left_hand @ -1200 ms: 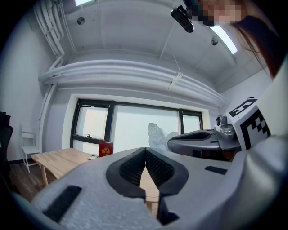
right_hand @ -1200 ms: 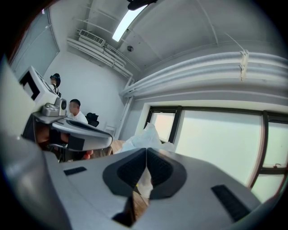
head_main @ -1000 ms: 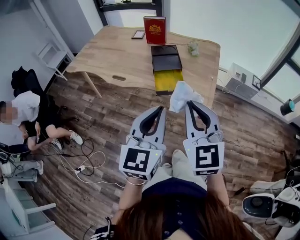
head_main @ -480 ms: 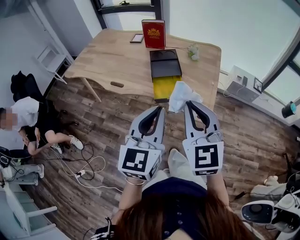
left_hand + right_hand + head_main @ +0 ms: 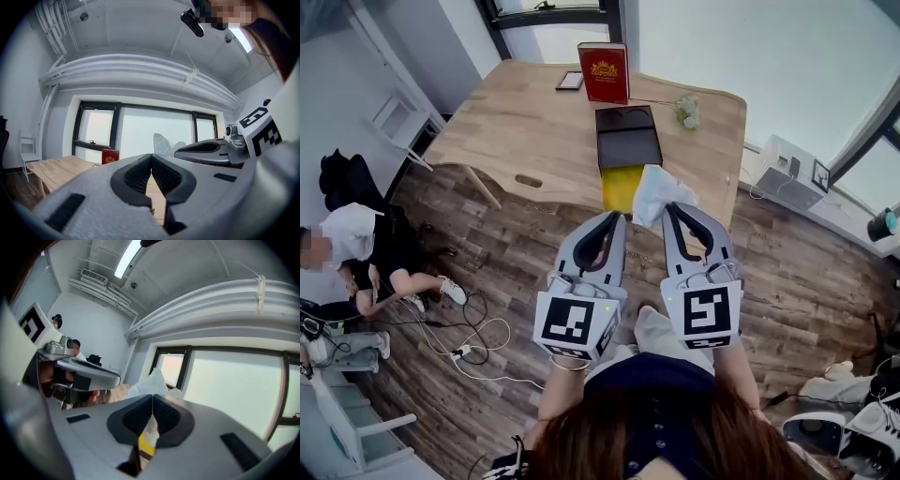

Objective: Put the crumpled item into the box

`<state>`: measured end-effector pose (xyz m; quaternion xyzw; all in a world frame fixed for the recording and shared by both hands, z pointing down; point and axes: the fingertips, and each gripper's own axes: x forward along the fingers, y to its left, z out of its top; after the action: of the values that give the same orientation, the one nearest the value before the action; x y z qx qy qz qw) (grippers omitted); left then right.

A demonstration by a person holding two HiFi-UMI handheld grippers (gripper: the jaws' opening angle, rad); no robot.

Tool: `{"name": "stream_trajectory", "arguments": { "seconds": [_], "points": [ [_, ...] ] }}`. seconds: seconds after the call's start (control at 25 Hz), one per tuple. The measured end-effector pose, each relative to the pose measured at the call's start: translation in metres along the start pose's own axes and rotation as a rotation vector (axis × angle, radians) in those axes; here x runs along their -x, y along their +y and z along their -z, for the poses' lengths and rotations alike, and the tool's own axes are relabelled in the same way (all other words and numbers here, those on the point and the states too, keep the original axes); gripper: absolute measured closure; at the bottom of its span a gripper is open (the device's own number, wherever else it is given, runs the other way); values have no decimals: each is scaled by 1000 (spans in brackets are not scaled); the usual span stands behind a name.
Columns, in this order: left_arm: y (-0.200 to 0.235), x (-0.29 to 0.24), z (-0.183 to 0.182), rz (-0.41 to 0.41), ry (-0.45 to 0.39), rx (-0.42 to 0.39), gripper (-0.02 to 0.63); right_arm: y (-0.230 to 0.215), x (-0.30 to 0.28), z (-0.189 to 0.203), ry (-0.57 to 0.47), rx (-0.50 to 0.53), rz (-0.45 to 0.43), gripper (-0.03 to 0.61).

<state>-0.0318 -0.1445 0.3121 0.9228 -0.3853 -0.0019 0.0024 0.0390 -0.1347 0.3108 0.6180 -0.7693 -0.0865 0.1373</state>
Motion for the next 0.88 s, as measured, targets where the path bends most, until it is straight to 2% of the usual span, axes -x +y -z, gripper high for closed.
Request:
{"name": "stream_trajectory", "arguments": {
  "seconds": [0.88],
  "points": [
    [45,-64,15,-89,47,23,586,-17,-92,51,115,80,-130,551]
  ]
}}
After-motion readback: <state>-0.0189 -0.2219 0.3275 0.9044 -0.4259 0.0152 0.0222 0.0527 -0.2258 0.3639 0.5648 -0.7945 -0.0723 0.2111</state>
